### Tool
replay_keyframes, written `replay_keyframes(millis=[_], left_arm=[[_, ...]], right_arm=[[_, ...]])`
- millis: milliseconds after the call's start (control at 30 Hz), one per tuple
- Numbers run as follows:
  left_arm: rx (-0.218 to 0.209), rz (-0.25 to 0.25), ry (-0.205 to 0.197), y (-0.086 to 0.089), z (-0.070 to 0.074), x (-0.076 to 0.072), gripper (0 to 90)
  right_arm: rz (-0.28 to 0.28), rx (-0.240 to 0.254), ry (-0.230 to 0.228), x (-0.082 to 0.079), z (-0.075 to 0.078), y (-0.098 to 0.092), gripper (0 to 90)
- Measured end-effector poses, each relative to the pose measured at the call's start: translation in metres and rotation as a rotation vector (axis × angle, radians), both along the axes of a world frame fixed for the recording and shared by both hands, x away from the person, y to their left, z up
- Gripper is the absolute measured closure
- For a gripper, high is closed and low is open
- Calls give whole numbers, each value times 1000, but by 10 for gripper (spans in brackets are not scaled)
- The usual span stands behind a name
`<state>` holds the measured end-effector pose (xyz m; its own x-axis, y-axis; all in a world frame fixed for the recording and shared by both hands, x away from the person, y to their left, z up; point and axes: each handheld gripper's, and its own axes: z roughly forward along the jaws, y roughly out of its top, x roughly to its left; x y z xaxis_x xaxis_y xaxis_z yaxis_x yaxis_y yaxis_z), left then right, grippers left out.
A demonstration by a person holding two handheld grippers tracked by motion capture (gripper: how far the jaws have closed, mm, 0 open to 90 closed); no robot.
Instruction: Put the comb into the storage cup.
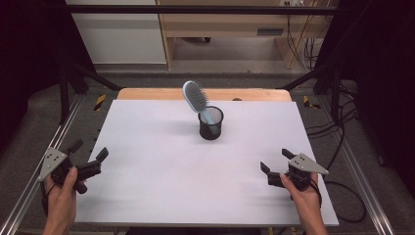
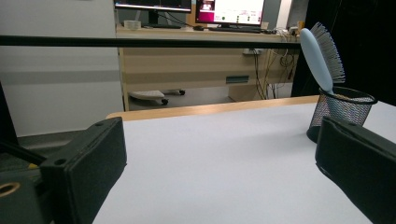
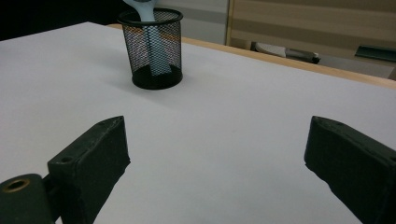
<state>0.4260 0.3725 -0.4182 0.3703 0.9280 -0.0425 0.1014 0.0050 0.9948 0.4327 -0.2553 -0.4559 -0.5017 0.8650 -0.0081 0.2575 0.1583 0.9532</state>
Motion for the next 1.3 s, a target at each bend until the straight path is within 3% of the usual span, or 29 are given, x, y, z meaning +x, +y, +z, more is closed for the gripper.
replay_keyframes(millis=[800,1300], left_arm=[[-11,-40,7,-16,-16,-5,20],[11,-55,1,-23,-20,-9,19]], right_arm=[[28,2,-14,-1,0,3,62],[35,0,-8,-1,-2,3,60]])
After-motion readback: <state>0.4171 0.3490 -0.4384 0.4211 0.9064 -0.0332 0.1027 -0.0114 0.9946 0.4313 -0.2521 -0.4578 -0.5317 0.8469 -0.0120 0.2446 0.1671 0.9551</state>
